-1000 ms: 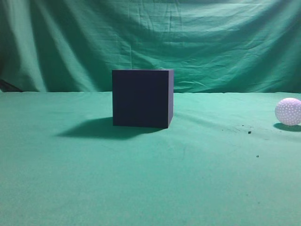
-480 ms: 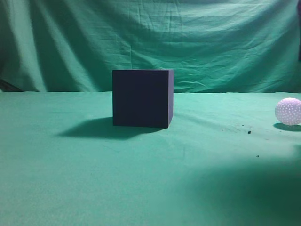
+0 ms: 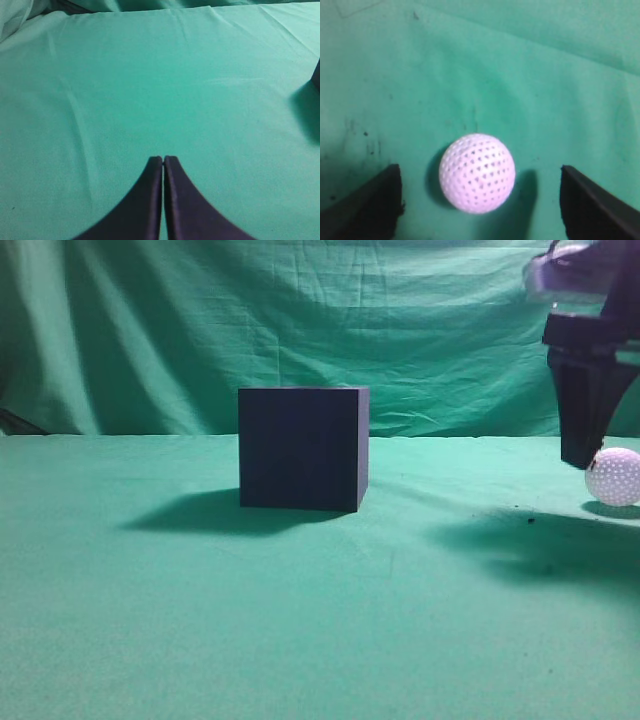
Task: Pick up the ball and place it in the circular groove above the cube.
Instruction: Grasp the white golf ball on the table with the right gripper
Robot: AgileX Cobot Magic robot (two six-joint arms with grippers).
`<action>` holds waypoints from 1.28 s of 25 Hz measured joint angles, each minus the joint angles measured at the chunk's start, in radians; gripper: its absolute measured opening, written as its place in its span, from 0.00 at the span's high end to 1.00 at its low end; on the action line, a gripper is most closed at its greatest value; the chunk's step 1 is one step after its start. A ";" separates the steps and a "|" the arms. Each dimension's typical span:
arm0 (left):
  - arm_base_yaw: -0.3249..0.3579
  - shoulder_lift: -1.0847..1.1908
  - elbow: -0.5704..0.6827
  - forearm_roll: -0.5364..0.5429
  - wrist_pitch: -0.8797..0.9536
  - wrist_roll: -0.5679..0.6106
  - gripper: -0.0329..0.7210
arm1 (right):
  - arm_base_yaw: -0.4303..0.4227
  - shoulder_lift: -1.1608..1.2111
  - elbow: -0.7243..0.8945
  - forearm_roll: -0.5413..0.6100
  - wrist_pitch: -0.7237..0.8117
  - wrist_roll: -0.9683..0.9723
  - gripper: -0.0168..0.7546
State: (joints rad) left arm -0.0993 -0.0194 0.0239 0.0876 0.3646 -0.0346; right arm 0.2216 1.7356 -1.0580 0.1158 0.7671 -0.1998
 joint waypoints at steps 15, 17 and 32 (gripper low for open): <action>0.000 0.000 0.000 0.000 0.000 0.000 0.96 | 0.000 0.095 -0.030 -0.002 -0.050 -0.001 0.58; 0.000 0.000 0.000 0.000 0.000 0.000 0.96 | 0.000 0.095 -0.050 -0.002 -0.031 -0.001 0.57; 0.000 0.000 0.000 0.000 0.000 0.000 0.96 | 0.308 0.068 -0.419 0.009 0.103 0.008 0.57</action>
State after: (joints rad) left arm -0.0993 -0.0194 0.0239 0.0876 0.3646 -0.0346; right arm 0.5298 1.8033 -1.4773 0.1243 0.8701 -0.1914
